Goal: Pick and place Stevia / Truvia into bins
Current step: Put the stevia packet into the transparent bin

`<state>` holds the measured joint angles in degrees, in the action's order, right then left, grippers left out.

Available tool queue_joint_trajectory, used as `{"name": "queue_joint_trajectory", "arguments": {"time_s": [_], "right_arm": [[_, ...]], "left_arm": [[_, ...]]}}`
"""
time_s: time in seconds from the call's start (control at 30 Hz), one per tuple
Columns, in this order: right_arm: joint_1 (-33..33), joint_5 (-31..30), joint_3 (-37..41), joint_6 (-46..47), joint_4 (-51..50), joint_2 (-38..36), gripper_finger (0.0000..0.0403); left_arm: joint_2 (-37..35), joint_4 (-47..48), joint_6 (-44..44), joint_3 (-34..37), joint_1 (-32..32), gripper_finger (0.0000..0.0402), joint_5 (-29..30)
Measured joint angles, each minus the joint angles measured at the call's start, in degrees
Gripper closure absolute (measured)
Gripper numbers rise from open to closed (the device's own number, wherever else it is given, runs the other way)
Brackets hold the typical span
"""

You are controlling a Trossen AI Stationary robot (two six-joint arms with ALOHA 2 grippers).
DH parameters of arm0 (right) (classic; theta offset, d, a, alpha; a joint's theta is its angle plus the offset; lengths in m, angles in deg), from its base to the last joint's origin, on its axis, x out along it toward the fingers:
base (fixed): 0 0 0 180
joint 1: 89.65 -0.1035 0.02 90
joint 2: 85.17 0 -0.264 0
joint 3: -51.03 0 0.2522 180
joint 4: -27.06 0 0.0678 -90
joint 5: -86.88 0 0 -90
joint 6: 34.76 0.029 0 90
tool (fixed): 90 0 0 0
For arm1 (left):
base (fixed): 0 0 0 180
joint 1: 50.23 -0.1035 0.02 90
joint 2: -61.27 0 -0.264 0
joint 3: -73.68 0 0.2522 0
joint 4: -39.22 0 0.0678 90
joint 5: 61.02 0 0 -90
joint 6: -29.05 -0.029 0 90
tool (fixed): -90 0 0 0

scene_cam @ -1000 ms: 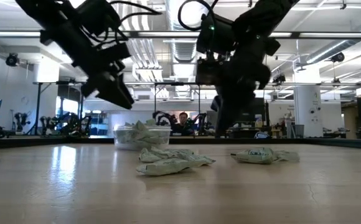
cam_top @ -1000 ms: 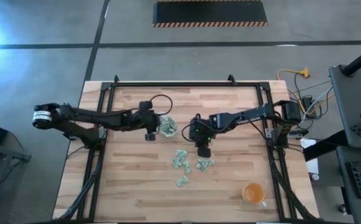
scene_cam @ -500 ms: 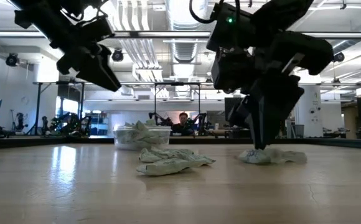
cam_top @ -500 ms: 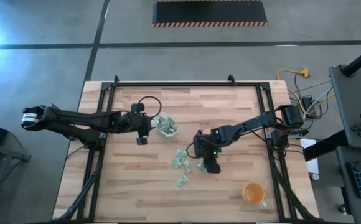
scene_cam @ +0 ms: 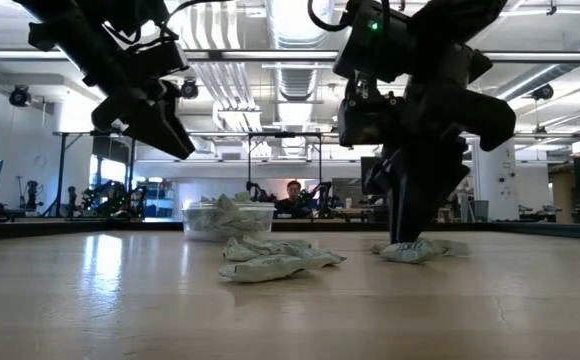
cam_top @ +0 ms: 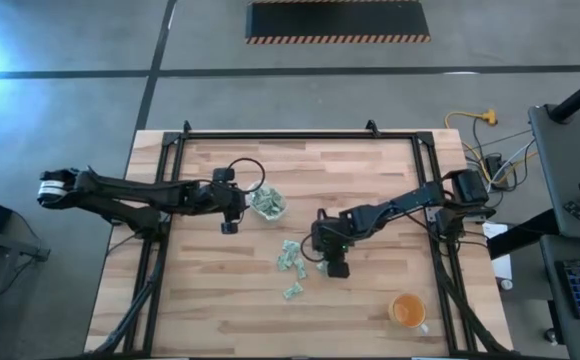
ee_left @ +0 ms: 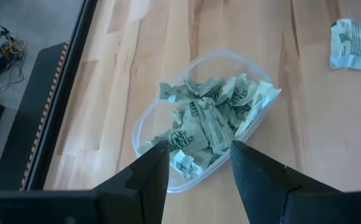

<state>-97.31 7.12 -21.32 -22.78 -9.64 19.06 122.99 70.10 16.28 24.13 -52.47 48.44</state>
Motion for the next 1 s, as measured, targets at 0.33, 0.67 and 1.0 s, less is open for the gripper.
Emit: {"name": "queue_joint_trajectory", "arguments": {"time_s": [0.33, 0.67, 1.0], "right_arm": [[0.03, -7.41, -2.43, -0.52, -3.19, -0.15, 0.0321], [-0.07, -7.33, -2.17, 0.4, -2.25, -0.08, 0.0267], [-0.07, -7.41, -1.38, -0.01, 1.42, 1.77, 0.0208]], "left_arm": [[0.37, -0.06, -0.02, 0.0, 0.0, 0.0246, 0.02], [0.37, -0.04, 0.0, 0.04, 0.0, 0.0246, 0.02], [0.37, -0.03, 0.03, 0.16, 0.0, 0.0246, 0.02]]}}
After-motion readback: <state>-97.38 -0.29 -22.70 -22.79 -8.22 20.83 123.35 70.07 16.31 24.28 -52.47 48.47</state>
